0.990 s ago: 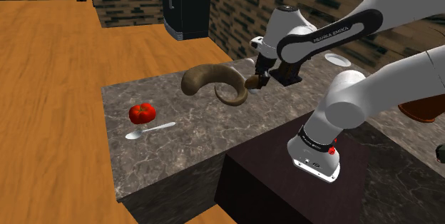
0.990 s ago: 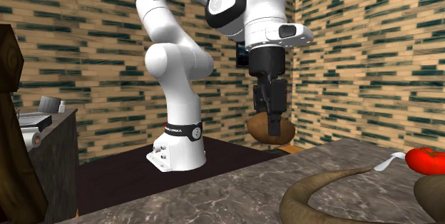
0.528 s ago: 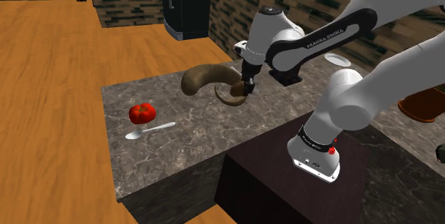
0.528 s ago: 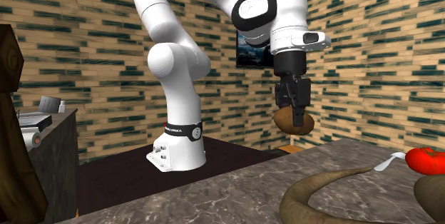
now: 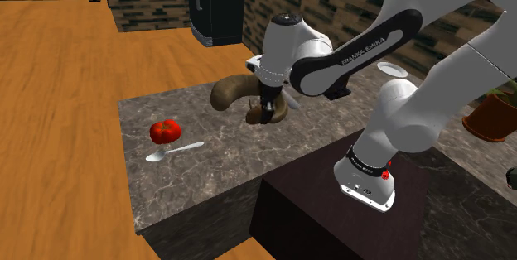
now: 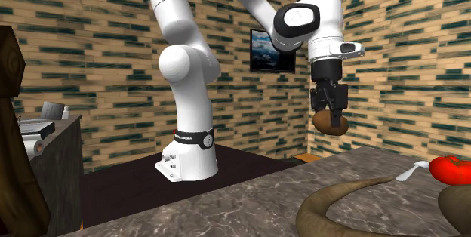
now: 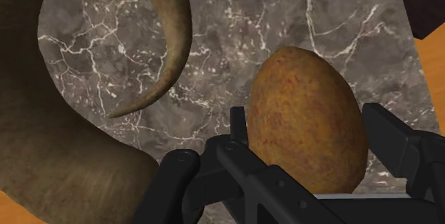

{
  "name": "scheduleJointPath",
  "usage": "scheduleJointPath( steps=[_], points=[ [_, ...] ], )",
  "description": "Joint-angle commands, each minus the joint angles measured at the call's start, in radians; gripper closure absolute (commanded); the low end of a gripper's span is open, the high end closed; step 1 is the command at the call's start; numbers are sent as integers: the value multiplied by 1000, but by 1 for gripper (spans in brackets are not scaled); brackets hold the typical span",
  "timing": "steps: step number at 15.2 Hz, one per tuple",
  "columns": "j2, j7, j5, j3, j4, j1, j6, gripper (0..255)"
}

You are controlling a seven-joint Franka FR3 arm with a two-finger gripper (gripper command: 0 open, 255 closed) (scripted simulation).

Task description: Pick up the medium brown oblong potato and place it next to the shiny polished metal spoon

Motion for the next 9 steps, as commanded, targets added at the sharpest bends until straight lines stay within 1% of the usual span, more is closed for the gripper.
scheduleJointPath(
  steps=[1, 5, 9],
  points=[
    [53, 49, 9, 35, 49, 20, 0, 255],
    [159, 145, 11, 101, 158, 51, -12, 255],
    [270, 241, -8, 156, 282, 77, -36, 255]
  ],
)
